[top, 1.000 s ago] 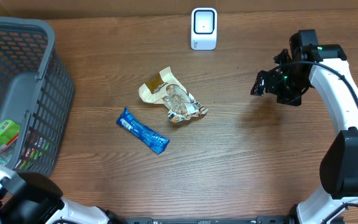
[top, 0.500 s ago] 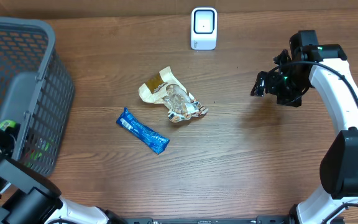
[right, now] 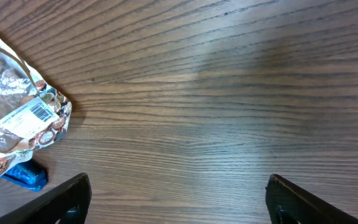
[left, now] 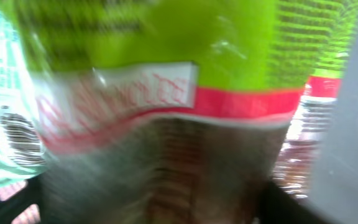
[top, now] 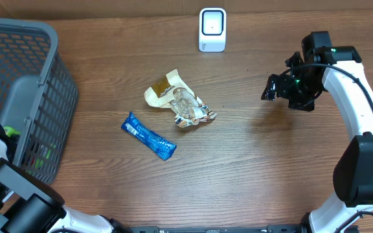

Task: Scan the item barcode
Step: 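Reach the left gripper into the basket and grasp the green candy bag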

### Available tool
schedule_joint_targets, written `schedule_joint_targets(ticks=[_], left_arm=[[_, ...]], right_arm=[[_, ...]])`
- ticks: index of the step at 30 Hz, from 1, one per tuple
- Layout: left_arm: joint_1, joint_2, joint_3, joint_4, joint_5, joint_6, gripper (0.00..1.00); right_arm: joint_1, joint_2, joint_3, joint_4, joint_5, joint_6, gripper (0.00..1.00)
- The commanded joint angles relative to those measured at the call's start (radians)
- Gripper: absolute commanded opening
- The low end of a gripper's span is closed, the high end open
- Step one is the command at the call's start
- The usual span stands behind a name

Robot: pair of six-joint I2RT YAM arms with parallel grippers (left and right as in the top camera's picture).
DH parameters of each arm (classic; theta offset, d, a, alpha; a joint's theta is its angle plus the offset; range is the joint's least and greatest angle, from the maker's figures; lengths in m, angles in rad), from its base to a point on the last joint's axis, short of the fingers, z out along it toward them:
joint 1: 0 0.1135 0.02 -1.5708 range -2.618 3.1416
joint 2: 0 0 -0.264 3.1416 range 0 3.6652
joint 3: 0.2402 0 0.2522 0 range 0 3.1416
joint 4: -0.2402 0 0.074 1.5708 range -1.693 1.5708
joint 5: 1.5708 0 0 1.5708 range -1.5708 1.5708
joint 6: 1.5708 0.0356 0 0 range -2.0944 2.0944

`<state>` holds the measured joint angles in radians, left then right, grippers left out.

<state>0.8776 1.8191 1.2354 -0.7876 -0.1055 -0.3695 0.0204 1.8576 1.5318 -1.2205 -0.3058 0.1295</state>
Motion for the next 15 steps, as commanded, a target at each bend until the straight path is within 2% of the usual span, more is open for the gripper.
schedule_joint_targets(ticks=[1,6,10,15], left_arm=[[0.006,-0.005,-0.035,-0.004,0.034,-0.005,0.04],[0.005,-0.016,0.049,-0.050,0.135,-0.005,0.04],[0.000,-0.090,0.232,-0.152,0.211,-0.004,0.04],[-0.015,-0.221,0.486,-0.266,0.214,-0.004,0.04]], right_arm=[[-0.003,-0.029,0.024,0.003,0.006,-0.007,0.91],[-0.003,-0.029,0.024,0.002,0.006,-0.007,0.91],[-0.003,-0.029,0.023,0.003,0.006,-0.007,0.91],[-0.003,-0.029,0.024,0.003,0.006,-0.008,0.91]])
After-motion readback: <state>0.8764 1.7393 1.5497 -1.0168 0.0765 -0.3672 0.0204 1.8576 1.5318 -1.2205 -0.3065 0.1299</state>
